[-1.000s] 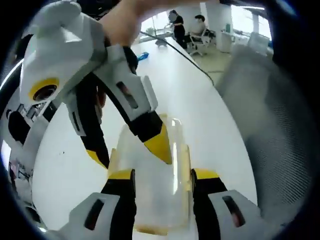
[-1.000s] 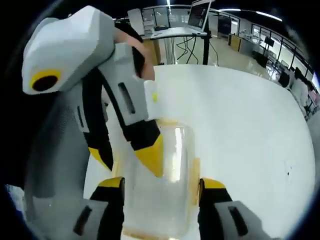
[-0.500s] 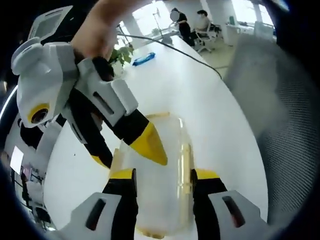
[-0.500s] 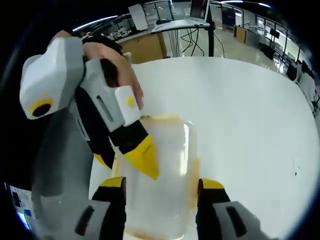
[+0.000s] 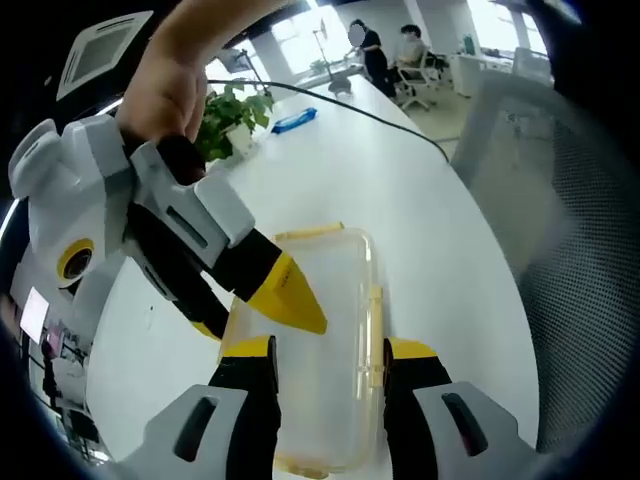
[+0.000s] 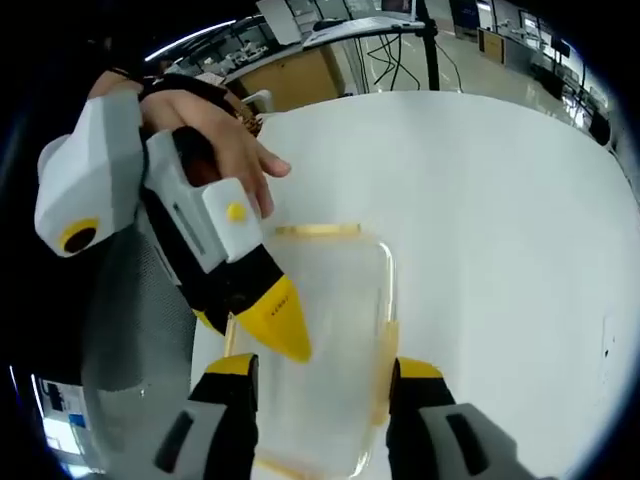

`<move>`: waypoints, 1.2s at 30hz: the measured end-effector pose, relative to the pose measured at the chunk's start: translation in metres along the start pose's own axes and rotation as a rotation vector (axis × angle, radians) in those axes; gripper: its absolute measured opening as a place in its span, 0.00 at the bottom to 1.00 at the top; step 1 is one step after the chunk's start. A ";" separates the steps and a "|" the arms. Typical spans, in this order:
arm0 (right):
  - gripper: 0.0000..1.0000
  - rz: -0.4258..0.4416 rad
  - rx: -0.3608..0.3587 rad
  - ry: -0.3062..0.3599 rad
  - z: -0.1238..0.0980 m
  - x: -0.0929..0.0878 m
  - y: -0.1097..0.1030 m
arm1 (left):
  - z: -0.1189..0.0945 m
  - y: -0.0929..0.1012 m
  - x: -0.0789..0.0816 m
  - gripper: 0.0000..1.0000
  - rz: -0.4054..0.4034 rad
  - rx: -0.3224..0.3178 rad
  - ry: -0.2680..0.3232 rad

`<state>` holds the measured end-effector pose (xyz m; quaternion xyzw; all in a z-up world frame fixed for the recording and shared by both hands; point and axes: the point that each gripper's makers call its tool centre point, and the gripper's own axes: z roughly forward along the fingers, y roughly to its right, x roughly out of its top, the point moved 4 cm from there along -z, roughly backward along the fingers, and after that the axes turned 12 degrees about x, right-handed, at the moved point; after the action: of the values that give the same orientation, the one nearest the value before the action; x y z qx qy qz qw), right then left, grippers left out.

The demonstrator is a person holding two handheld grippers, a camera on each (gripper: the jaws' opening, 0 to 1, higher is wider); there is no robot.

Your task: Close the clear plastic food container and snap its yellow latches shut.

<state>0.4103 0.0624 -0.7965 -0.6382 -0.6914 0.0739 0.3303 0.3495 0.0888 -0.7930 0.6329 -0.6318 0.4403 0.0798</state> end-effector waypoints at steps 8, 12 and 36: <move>0.51 -0.017 -0.009 0.009 -0.002 0.000 -0.004 | -0.004 -0.001 0.005 0.38 -0.034 -0.048 -0.014; 0.53 -0.045 -0.039 -0.008 -0.009 -0.001 -0.009 | -0.010 -0.002 0.014 0.38 -0.026 -0.042 -0.023; 0.53 -0.113 -0.217 0.084 -0.026 0.007 -0.038 | -0.009 -0.025 0.008 0.46 -0.107 -0.198 -0.126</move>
<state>0.3938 0.0541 -0.7537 -0.6327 -0.7158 -0.0467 0.2917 0.3653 0.0937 -0.7706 0.6812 -0.6412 0.3303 0.1255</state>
